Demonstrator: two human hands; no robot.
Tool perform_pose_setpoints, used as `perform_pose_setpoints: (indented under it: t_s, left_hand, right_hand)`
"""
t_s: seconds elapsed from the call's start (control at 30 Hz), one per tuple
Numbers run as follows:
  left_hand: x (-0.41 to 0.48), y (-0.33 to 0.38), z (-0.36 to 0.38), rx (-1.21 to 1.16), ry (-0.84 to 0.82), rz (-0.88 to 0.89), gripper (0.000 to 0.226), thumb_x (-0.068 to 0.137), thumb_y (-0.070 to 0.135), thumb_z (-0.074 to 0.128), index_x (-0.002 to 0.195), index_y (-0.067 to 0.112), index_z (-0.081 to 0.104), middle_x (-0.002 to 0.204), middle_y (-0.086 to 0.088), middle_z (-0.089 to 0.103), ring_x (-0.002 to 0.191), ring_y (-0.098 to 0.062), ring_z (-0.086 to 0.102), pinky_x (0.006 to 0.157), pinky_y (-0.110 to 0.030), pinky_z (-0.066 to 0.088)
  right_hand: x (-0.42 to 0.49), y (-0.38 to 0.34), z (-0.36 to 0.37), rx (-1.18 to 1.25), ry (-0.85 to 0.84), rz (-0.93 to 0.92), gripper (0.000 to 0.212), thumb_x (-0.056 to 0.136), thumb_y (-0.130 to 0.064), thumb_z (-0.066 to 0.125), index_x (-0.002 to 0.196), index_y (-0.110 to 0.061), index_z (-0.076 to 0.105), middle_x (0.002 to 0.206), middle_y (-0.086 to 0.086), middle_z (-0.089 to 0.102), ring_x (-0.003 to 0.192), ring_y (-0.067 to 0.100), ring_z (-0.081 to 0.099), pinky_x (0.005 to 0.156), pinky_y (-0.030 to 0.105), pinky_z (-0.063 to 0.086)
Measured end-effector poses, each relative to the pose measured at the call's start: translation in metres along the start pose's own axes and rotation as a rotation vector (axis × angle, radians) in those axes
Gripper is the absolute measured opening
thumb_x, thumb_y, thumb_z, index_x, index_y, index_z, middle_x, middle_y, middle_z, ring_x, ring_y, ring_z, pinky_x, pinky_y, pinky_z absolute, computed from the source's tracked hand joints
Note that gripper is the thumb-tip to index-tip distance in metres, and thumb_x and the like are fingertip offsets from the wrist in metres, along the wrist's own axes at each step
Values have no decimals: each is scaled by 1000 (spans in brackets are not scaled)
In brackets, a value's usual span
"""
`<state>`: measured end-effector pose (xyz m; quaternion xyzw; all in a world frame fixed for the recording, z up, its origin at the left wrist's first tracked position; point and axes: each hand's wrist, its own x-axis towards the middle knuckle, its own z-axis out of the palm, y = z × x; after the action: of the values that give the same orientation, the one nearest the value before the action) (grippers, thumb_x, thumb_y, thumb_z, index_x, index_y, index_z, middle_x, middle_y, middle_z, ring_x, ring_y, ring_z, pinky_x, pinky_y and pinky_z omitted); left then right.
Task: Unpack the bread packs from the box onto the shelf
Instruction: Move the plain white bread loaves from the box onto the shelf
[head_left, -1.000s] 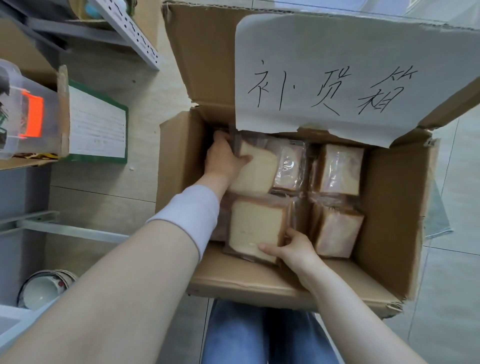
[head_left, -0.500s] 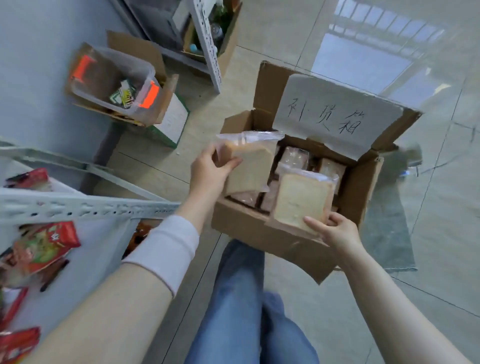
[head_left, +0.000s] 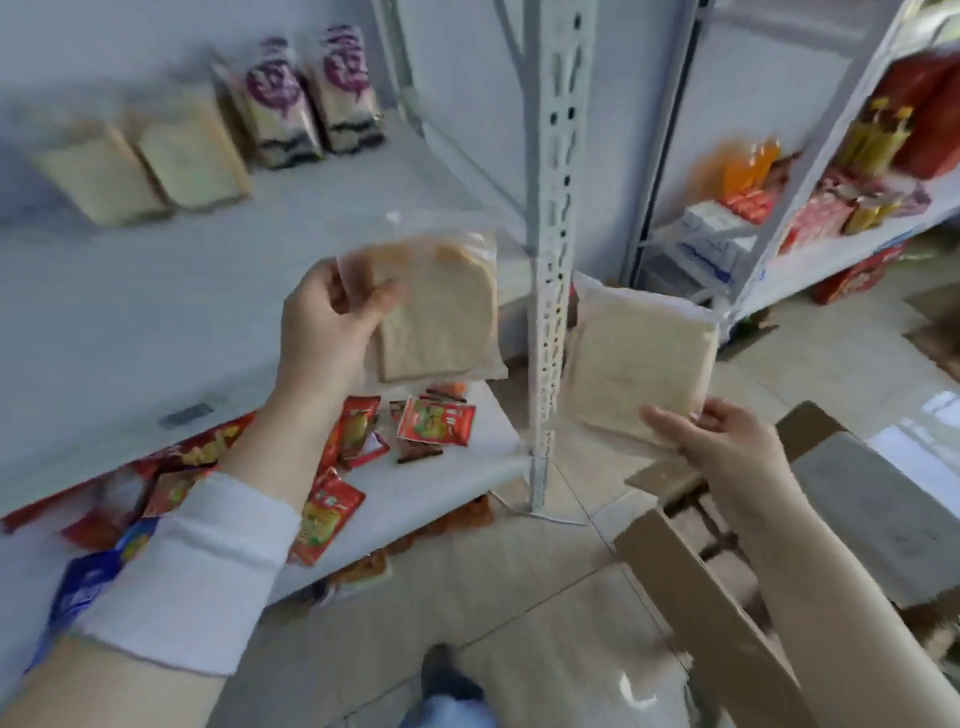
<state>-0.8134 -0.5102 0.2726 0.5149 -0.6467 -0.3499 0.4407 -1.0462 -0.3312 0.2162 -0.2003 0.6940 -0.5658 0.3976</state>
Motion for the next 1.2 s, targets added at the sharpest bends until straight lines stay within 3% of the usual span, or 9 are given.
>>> perform_pose_setpoints:
  t_s: [0.17,0.3,0.4,0.6,0.8,0.9,1.0,1.1,1.2]
  left_hand:
    - [47,-20,-142,28,206,-6,30,80,26,70,104,11,59,96,-2,63,89,-14,59,81,-27,45]
    - [92,-67,-234,67,312,-43,19,79,25,71,78,18,53,74,6,55,71,-12,51,67,-25,40]
    - [129,-104,-268,72,324,-93,20,79,24,71,86,13,56,78,2,57,72,-12,52,65,-23,40]
    - [217,-151,-273,-76,322,-132,25,75,23,73,93,14,60,89,-5,63,83,-19,57,77,-36,47]
    - [296,-179,-256,-119,403,-147,29,77,19,73,96,15,52,88,-2,61,83,-18,57,79,-33,47]
    - [318,-191,-247,-167,462,-142,34,77,14,73,97,12,45,81,9,56,77,-9,56,76,-17,45]
    - [329,-201,-239,-54,502,-127,32,77,19,73,98,14,49,93,2,57,77,-5,50,65,-4,38]
    - [336,-208,-234,7,526,-119,39,76,25,73,106,10,52,113,-10,55,88,-14,51,70,-10,40]
    - [336,-202,-234,15,495,-141,43,78,23,72,111,8,50,108,-6,57,91,-15,54,75,-18,44]
  right_hand:
    - [11,-66,145,-16,-191,-176,22,72,-8,75,90,-2,64,78,3,69,55,0,66,51,10,51]
    - [29,-90,275,-89,-268,-246,18,72,-12,77,81,-7,62,70,0,63,46,-1,59,46,6,46]
    - [50,-96,355,-117,-307,-246,21,69,-12,79,68,-12,58,65,0,58,55,8,56,52,13,48]
    - [106,-104,449,-106,-281,-232,20,67,-14,81,74,-18,62,75,1,63,73,19,59,80,33,51]
    - [167,-113,508,-84,-217,-266,26,70,-16,80,82,-16,56,74,-2,55,66,11,51,64,20,44]
    - [191,-111,522,-159,-170,-327,34,69,-24,80,94,-16,58,83,-2,60,69,9,53,63,19,43]
    - [202,-107,529,-311,-111,-417,39,69,-33,79,100,-17,62,96,1,58,76,12,52,68,24,43]
    - [205,-106,533,-340,-85,-456,41,67,-34,80,99,-18,60,97,3,61,76,13,52,65,23,40]
    - [199,-111,534,-347,-46,-445,43,69,-32,80,100,-20,52,96,-2,61,81,13,55,63,20,42]
